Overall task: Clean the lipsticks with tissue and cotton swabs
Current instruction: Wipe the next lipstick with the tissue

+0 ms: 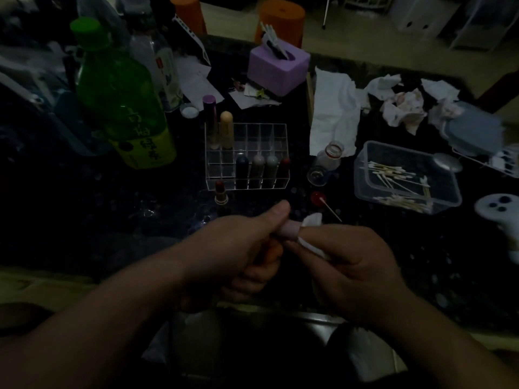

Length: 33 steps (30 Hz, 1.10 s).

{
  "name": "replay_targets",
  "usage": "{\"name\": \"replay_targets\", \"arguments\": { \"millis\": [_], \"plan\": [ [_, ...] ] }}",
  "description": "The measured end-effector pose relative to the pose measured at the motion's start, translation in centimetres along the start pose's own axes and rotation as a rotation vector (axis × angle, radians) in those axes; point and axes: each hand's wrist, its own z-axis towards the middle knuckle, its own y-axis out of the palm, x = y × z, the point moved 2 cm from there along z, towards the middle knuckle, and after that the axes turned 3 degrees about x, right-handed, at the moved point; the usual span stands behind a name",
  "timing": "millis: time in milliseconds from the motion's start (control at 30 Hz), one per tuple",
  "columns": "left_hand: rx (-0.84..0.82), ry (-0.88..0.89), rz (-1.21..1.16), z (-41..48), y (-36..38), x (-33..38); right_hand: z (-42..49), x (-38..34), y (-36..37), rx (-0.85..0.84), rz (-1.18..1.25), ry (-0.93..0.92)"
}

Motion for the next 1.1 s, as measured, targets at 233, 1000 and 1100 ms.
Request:
{"name": "replay_targets", "arguments": {
  "millis": [233, 1000, 1100],
  "plan": [
    [-0.039, -0.004, -0.180, 0.0, 0.5, 0.2, 0.4, 0.2, -0.2, -0.084, -0.053, -0.078],
    [0.097, 0.089, -0.038, -0.8, 0.1, 0.7, 1.2, -1.2, -1.3, -0.146, 0.255, 0.113],
    [-0.025, -0.038, -0.113, -1.1, 0.5, 0.6, 1.1, -1.5, -1.2, -0.189, 0.119, -0.043]
  ]
}}
